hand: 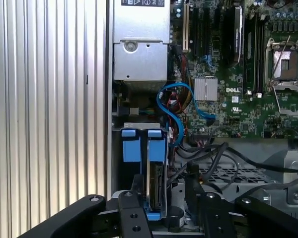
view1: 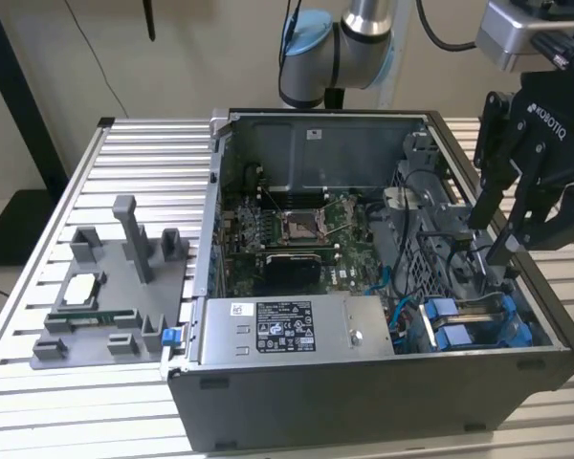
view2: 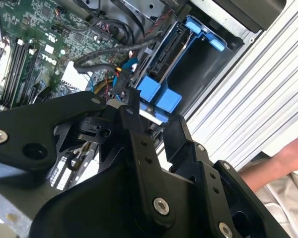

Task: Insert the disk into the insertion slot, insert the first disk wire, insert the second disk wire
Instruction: 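Insert the first disk wire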

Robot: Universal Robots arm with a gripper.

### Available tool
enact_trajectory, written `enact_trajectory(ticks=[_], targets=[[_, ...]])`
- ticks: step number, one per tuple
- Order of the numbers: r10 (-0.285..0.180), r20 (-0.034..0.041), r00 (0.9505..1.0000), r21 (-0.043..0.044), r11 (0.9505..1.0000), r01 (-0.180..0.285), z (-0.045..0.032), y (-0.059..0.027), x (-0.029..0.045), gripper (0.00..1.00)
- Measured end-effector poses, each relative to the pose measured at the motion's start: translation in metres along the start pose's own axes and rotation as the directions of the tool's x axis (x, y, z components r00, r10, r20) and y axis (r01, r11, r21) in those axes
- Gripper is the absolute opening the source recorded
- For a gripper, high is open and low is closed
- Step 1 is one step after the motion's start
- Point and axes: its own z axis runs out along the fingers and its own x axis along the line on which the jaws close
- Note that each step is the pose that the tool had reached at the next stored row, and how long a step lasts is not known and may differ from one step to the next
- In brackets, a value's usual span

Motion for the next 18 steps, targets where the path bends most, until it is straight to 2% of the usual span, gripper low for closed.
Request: enact_trajectory(ticks=[6, 18], targets=[[0.0, 0.0039, 1.0, 0.0021, 1.0, 0.0, 0.0055, 0.0007, -0.0024, 1.0], [0.0, 0.0051, 1.0, 0.0021, 1.0, 0.0, 0.0083, 0.0006, -0.003, 1.0]])
